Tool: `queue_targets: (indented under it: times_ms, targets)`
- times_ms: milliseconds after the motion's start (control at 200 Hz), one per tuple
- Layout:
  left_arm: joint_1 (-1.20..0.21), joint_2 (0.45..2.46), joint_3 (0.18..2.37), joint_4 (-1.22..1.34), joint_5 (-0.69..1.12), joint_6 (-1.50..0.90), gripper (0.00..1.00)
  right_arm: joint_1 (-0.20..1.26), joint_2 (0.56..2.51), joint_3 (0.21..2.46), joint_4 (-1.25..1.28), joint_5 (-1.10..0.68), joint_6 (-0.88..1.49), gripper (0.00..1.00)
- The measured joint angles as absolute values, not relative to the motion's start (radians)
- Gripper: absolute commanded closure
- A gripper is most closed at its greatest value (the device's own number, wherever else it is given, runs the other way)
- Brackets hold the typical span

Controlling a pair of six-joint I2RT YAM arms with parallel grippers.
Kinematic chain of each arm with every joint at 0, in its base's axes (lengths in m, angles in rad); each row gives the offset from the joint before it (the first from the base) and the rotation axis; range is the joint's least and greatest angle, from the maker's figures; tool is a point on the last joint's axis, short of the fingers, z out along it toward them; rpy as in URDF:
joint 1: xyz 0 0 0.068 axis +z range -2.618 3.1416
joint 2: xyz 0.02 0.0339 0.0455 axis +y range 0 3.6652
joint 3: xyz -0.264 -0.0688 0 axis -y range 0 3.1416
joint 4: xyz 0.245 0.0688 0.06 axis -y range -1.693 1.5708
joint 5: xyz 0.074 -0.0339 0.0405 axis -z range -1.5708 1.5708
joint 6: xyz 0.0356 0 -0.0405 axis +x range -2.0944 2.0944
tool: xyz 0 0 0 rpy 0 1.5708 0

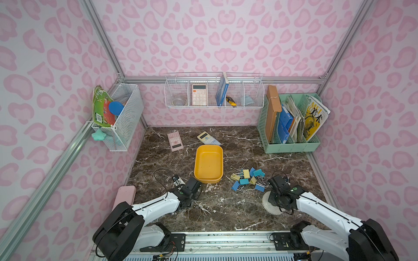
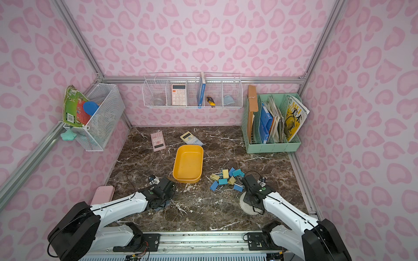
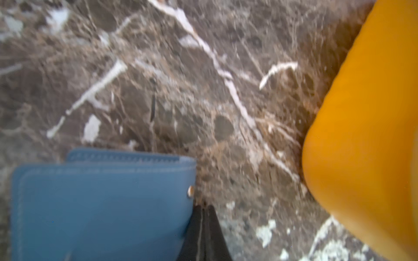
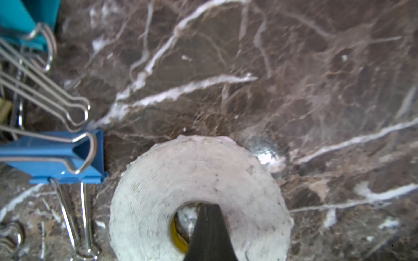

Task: Put the binder clips in the storage box
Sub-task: Move the distractor to the center of the board.

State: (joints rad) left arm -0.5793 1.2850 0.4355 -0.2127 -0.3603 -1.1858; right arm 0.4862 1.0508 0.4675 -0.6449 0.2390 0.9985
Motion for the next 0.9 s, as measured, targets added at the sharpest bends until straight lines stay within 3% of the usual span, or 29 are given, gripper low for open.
queue_targets:
  times_ms: [270, 370, 445, 515, 600, 756, 901]
  targets:
    - [-0.379, 1.356, 0.443, -0.052, -0.321, -1.092, 1.00, 0.211, 0.919, 0.424, -0.594, 0.226, 0.979, 0.99]
    - [-0.352, 1.346, 0.476, -0.093, -0.290, -1.055, 1.00, 0.188, 0.907, 0.457, -0.580, 0.194, 0.939, 0.95]
    - [-0.380, 1.281, 0.495, -0.219, -0.242, -1.031, 0.87, 0.239, 0.885, 0.508, -0.562, 0.204, 0.915, 0.82]
    - [-0.416, 1.191, 0.537, -0.329, -0.231, -1.005, 0.68, 0.289, 0.868, 0.553, -0.540, 0.205, 0.888, 0.64]
    - [-0.435, 1.095, 0.598, -0.385, -0.230, -0.974, 0.53, 0.322, 0.884, 0.606, -0.517, 0.194, 0.853, 0.53]
    - [-0.458, 1.029, 0.688, -0.490, -0.224, -0.921, 0.52, 0.424, 0.939, 0.665, -0.494, 0.161, 0.808, 0.52]
    - [-0.533, 1.004, 0.658, -0.517, -0.168, -0.926, 0.63, 0.448, 0.954, 0.667, -0.474, 0.136, 0.787, 0.53]
